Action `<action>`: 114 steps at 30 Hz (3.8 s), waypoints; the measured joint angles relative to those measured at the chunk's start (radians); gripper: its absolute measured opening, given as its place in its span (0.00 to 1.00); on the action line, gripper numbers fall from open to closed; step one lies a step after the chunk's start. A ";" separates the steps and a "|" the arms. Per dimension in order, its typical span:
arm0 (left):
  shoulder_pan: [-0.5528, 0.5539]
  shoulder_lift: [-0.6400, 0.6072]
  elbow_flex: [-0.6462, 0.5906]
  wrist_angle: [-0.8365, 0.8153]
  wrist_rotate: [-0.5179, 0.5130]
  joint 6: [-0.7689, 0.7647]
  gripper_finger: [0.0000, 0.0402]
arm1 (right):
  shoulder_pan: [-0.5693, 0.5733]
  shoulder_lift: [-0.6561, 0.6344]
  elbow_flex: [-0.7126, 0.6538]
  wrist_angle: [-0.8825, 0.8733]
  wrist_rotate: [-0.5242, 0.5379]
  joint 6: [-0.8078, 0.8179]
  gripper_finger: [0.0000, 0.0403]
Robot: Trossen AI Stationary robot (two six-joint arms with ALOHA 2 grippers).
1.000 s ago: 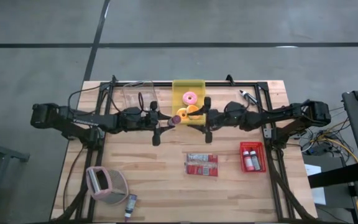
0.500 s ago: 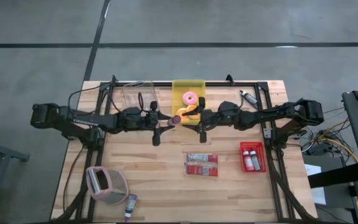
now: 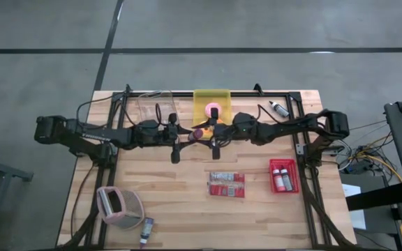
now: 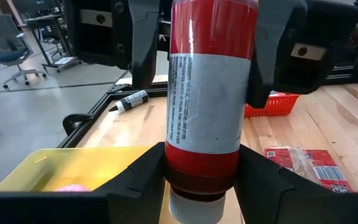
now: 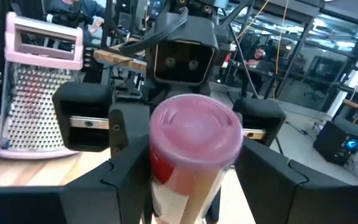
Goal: Pick & Place Food Item
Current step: Put the red food coloring bottle into the red bin
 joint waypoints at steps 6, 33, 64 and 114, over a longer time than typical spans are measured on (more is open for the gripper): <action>0.000 0.000 0.000 -0.007 0.001 0.000 0.40 | 0.000 0.030 0.034 -0.002 0.001 -0.011 0.53; 0.000 0.000 -0.001 -0.008 -0.002 0.003 0.40 | 0.000 0.023 0.023 -0.005 0.001 -0.011 0.35; 0.000 0.000 -0.001 0.009 -0.064 -0.038 0.68 | 0.000 0.023 0.022 -0.008 0.007 -0.016 0.36; 0.002 -0.472 -0.083 -0.452 -0.101 -0.083 0.73 | 0.000 -0.034 0.022 -0.221 0.038 0.176 0.36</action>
